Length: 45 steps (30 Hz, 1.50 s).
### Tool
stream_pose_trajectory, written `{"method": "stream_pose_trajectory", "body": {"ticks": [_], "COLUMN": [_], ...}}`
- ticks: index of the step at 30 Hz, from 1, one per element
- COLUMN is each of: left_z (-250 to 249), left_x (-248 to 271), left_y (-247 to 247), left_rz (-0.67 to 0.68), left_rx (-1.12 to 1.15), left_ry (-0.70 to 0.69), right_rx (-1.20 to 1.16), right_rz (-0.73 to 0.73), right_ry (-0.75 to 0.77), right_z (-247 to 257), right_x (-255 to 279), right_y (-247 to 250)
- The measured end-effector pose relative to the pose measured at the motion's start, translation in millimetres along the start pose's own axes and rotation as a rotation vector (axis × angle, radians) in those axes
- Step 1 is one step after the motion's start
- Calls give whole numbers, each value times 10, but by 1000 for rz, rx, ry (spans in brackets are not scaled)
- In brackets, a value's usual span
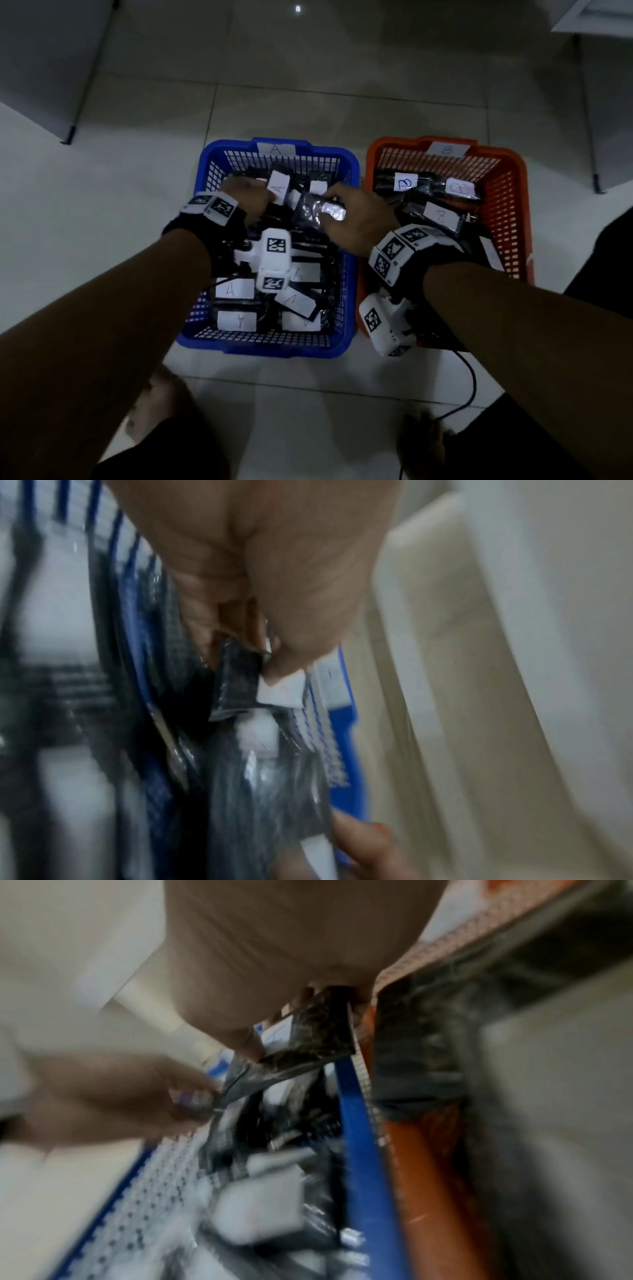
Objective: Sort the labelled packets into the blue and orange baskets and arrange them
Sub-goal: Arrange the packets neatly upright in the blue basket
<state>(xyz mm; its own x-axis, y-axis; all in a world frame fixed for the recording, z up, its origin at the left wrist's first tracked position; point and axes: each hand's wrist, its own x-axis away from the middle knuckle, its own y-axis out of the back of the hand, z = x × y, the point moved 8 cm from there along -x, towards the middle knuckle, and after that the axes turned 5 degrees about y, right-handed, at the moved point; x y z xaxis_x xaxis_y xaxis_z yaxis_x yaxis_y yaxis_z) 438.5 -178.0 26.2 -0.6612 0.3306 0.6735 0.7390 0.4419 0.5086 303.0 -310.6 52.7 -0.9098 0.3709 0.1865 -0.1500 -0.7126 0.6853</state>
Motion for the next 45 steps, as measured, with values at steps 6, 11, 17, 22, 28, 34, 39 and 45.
{"method": "stream_pose_trajectory", "body": {"ticks": [6,11,17,22,28,34,39,45], "left_z": [490,835,885,478,715,774,794,817], "left_x": [162,405,461,495,208,118,103,66], "left_y": [555,421,211,661,749,717,701,688], "left_rz": [-166,58,153,-471,-483,-540,-556,-590], "left_rx": [-157,-321,-857,-554,-214,-196,-205,-186], "left_ry": [-18,11,-63,-368,51,60,38,25], "right_rx": [240,271,322,427,196,-233,-108,113], "right_rz": [374,597,-4,69,-15,-243,-166,-159], "right_ry": [171,196,158,-26,-90,-347,-385,-199], "right_z": [320,435,426,139,62,-74,-103,23], "right_x": [138,167,-244,-463,-466,-508,-510,-524], "right_y": [-510,-853,-441,-532,-407,-374,-577,-511]}}
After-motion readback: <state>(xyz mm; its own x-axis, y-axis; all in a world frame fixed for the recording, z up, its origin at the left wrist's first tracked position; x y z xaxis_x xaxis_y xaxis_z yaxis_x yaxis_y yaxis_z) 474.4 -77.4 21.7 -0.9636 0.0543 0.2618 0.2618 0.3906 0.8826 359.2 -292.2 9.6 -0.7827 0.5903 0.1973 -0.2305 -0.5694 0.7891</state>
